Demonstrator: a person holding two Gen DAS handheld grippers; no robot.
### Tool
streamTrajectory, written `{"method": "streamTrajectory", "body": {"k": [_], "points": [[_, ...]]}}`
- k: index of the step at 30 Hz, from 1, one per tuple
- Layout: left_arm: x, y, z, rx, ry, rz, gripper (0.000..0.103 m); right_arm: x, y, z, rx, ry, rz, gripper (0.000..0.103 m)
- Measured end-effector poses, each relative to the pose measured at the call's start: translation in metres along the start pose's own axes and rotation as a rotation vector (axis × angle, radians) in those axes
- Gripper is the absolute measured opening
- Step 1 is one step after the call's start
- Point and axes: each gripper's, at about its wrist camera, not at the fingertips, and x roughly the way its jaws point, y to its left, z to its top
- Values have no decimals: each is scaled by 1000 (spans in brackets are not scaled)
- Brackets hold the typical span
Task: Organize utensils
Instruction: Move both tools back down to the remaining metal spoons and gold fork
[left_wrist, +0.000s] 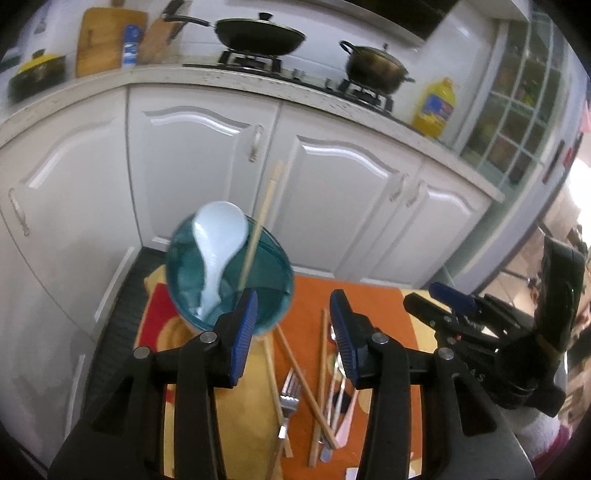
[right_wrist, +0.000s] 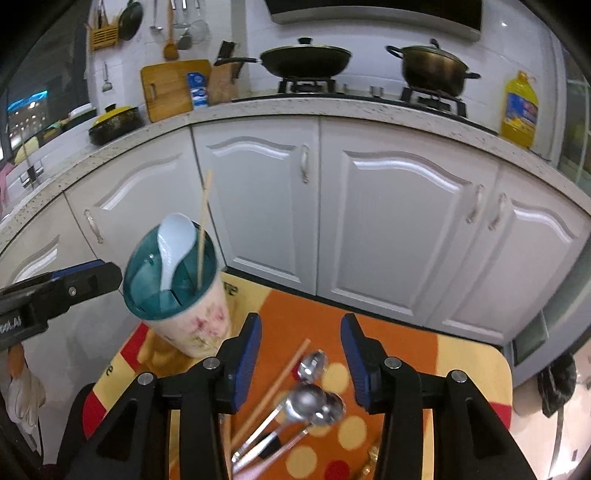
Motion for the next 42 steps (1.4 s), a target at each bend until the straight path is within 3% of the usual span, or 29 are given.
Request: {"method": "streamTrajectory", "body": {"k": [19, 27, 42], "points": [[27, -50, -28, 114, 81, -11, 40, -15, -48, -38, 63, 44, -69, 43], [46, -56, -39, 142, 128, 19, 40, -4, -74, -58, 132, 106, -56, 43], [65, -64, -47, 184, 161, 60, 40, 15, -86, -74, 176, 176, -39, 43]]}}
